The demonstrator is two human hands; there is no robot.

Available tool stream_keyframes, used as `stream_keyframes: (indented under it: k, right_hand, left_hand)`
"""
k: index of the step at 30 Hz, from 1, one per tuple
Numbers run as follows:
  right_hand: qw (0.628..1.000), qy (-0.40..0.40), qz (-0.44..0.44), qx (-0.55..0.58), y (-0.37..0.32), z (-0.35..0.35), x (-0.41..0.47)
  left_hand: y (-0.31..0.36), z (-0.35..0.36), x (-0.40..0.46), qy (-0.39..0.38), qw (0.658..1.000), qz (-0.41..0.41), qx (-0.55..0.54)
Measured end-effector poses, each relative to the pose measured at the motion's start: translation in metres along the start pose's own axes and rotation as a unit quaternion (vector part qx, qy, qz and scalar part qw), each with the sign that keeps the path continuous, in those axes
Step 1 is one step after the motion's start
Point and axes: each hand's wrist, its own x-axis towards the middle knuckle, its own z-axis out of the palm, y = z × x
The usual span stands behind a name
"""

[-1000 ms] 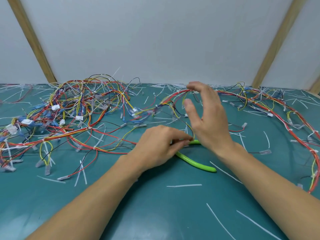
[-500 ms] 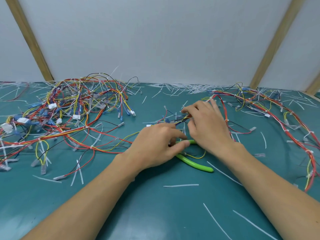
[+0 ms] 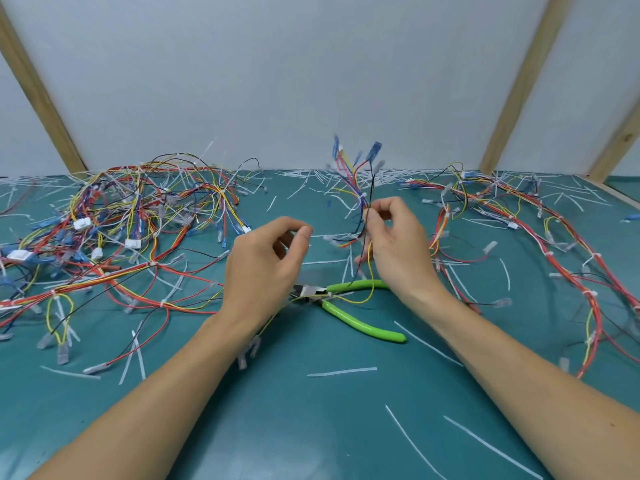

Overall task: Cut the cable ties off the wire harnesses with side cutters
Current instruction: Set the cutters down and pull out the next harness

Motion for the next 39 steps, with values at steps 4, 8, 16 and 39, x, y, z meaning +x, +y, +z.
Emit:
stream_keyframes:
  k: [4, 8, 16, 39]
  right_hand:
    - [0.977, -0.087, 0.079, 0.179, -0.003, 0.011, -0.005]
    - [0.963, -0.121, 0.094, 0.221, -0.004, 0.014, -0.008]
    - [0.956, -0.146, 0.085, 0.238, -0.003, 0.020, -0.016]
    - [0.979, -0.073, -0.187, -0.045, -0.003, 0.019, -0.029]
  left_hand:
    - [0.001, 0.000, 0.002, 0.003, 0.997, -0.032, -0.076]
    - [0.003, 0.001, 0.003, -0.014, 0.990, -0.053, -0.126]
    - [0.003, 0.001, 0.000, 0.007, 0.998, 0.046, 0.034]
    - [-0.001, 0.004, 0.004, 0.013, 0.983, -0.091, -0.162]
